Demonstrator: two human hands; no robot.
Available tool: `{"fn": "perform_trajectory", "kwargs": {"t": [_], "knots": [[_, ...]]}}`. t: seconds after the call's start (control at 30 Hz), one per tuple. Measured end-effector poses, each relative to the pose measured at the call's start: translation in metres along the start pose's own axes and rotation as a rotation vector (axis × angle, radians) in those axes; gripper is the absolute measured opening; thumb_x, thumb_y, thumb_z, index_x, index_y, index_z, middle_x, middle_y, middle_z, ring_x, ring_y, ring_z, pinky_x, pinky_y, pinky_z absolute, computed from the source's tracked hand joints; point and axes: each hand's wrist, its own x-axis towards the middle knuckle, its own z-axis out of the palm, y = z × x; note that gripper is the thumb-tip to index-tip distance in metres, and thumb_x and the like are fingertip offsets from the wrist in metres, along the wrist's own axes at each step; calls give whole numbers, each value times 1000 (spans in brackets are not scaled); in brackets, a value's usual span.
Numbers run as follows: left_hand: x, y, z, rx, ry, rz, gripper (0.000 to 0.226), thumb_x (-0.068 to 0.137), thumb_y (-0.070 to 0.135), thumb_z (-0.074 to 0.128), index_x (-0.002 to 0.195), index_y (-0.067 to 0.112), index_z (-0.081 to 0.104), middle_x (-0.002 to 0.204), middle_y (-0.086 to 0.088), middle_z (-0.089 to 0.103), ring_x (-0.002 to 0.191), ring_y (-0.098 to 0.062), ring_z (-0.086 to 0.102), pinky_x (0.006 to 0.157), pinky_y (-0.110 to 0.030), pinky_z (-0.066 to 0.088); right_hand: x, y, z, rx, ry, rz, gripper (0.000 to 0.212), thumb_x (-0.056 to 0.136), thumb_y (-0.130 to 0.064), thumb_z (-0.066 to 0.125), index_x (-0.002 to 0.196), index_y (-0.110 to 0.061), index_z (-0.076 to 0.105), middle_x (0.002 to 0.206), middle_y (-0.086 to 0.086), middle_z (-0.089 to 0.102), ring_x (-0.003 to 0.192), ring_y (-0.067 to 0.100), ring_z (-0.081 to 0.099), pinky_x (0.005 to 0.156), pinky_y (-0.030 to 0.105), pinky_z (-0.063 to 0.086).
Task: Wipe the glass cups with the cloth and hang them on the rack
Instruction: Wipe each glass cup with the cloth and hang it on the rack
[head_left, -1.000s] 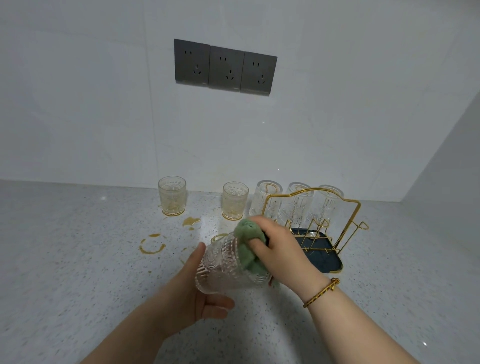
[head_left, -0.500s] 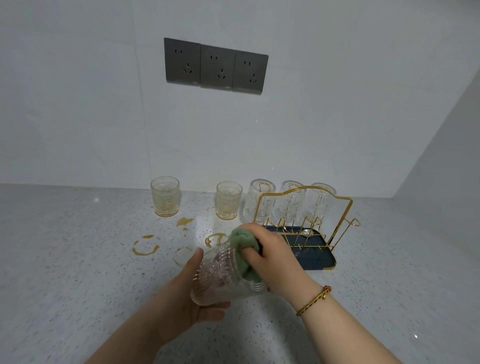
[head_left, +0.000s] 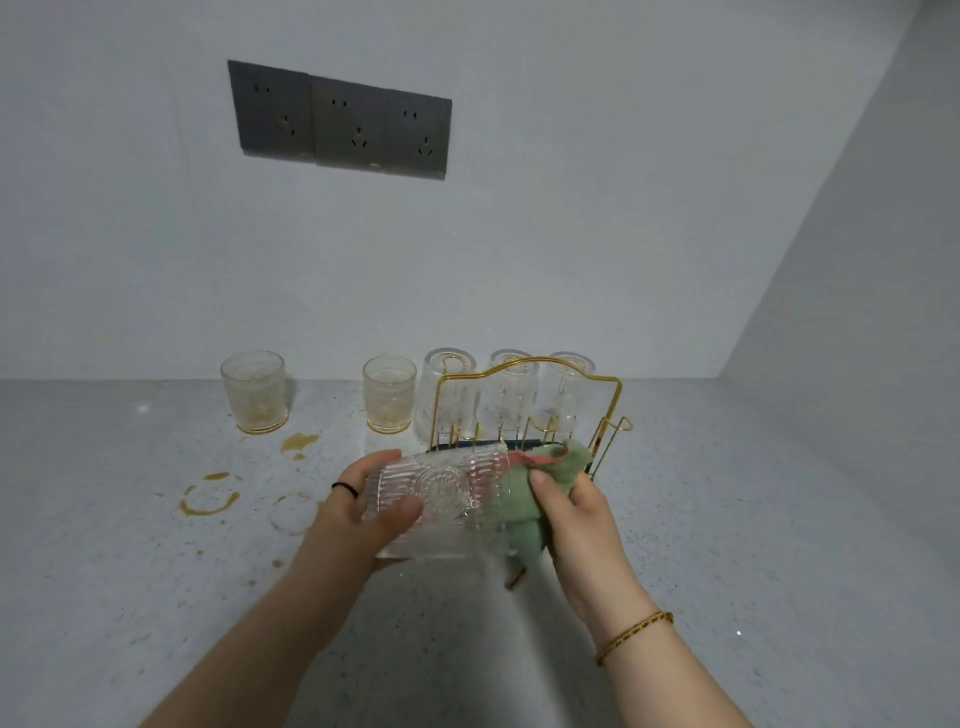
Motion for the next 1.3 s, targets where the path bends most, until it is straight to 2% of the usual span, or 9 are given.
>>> {"fn": "perform_trajectory", "kwargs": {"t": [0.13,0.23,0.33,0.47,0.57,0.73,0.87,1.17,1.3], "knots": [[13,10,29,182,64,62,40,74,23,71,101,43,50,140,-1,43,125,-21,45,100,-47,43,1,-11,-46,320,130,-35,20,92,-4,40,86,-11,57,73,1,68,65,7,65,59,20,53],[30,25,56,355,119,155,53,73,19,74,115,35,45,131,3,44,115,-9,40,101,-36,41,1,-16,-75,451,167,-53,24,93,-2,36,82,-11,55,59,-3,68,56,2,65,52,14,52],[50,44,94,488,63,249,65,67,19,79,119,28,41,119,5,42,114,-13,45,96,-29,43,3,-13,-99,524,181,-49,24,93,-1,34,82,-9,54,56,-3,69,54,3,65,50,15,52],[81,57,141,746,-51,336,78,66,25,81,131,19,38,121,6,45,118,-12,43,94,-19,30,10,-4,-122,565,184,-20,22,93,-3,35,87,-7,56,62,1,70,59,8,66,52,18,53],[103,53,165,946,-133,356,82,66,31,81,134,20,36,138,3,45,126,-16,43,93,-20,32,16,5,-138,537,218,38,21,93,-5,37,91,-7,58,73,7,69,69,17,65,64,29,53],[126,35,189,1234,-264,341,87,66,37,79,139,22,34,144,2,41,127,-18,45,96,-24,37,21,10,-160,480,236,64,21,92,-5,38,87,-7,59,67,5,71,66,16,67,67,31,53],[135,17,195,1353,-351,296,88,69,36,78,142,24,30,146,2,40,130,-18,43,99,-26,37,26,6,-166,457,238,81,21,92,-6,39,93,-2,59,82,13,66,79,25,61,78,39,47],[146,-4,197,1528,-432,298,88,73,42,73,144,26,24,151,7,29,131,-17,40,100,-31,39,44,8,-170,477,124,128,23,92,-10,38,105,-3,55,95,15,65,86,21,63,70,26,56],[150,-5,197,1518,-485,272,89,75,41,71,146,24,21,153,6,25,134,-18,36,103,-32,36,44,7,-166,488,51,145,23,91,-11,37,99,-5,58,92,11,67,87,20,63,72,23,55]]}}
